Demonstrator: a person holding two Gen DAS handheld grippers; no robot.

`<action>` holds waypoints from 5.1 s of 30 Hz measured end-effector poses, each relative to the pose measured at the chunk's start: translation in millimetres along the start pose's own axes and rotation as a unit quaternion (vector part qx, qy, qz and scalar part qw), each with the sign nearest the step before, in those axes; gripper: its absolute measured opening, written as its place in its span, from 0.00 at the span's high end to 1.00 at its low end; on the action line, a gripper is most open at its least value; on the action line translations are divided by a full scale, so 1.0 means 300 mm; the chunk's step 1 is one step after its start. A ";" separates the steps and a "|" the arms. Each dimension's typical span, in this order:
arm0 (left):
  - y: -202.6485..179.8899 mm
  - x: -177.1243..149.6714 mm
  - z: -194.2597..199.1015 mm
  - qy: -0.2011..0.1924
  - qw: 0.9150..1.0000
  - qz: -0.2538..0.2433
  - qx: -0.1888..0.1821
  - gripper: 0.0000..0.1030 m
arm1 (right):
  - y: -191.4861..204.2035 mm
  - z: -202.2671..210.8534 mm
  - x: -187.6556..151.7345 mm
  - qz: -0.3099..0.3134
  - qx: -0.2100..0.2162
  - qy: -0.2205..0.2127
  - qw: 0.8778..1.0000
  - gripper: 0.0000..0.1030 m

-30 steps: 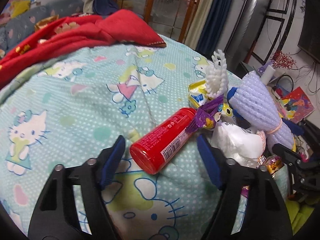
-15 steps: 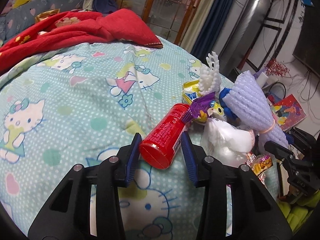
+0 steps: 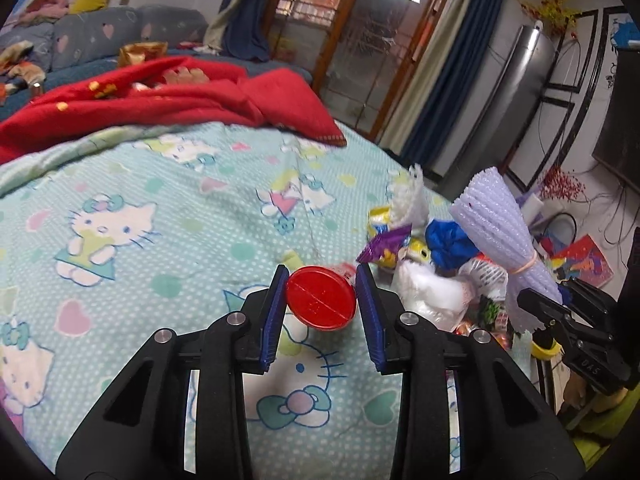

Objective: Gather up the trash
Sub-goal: 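Grasp the white mesh net with the right tool while the left tool grasps the red can, then carry the mesh net and red can over the yellow-rimmed bin with both tools, then open both tools to drop the net and can into the bin, then move both tools back over the trash on the bed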

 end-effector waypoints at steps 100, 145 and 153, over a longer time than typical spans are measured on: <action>-1.429 -0.222 -0.583 0.132 0.941 -0.192 -0.245 0.46 | -1.242 0.324 -0.772 -0.480 -0.234 0.090 0.841 0.52; -0.820 0.086 -0.217 -0.055 0.992 -0.079 -0.085 0.11 | -0.748 0.382 -0.154 -0.248 -0.171 -0.042 0.952 0.20; -0.729 0.112 -0.179 -0.068 0.994 -0.059 -0.065 0.11 | -0.627 0.321 -0.109 -0.211 -0.139 -0.034 0.967 0.20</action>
Point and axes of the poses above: each gripper's, at about its wrist camera, not at the fingertips, and z roughly against the way its jaws point, y to its left, x to its top, the point moved 10 cm from there along -z, roughly the way its jaws point, and after that the axes turned 2 degrees about -x, right-handed, at the moved point
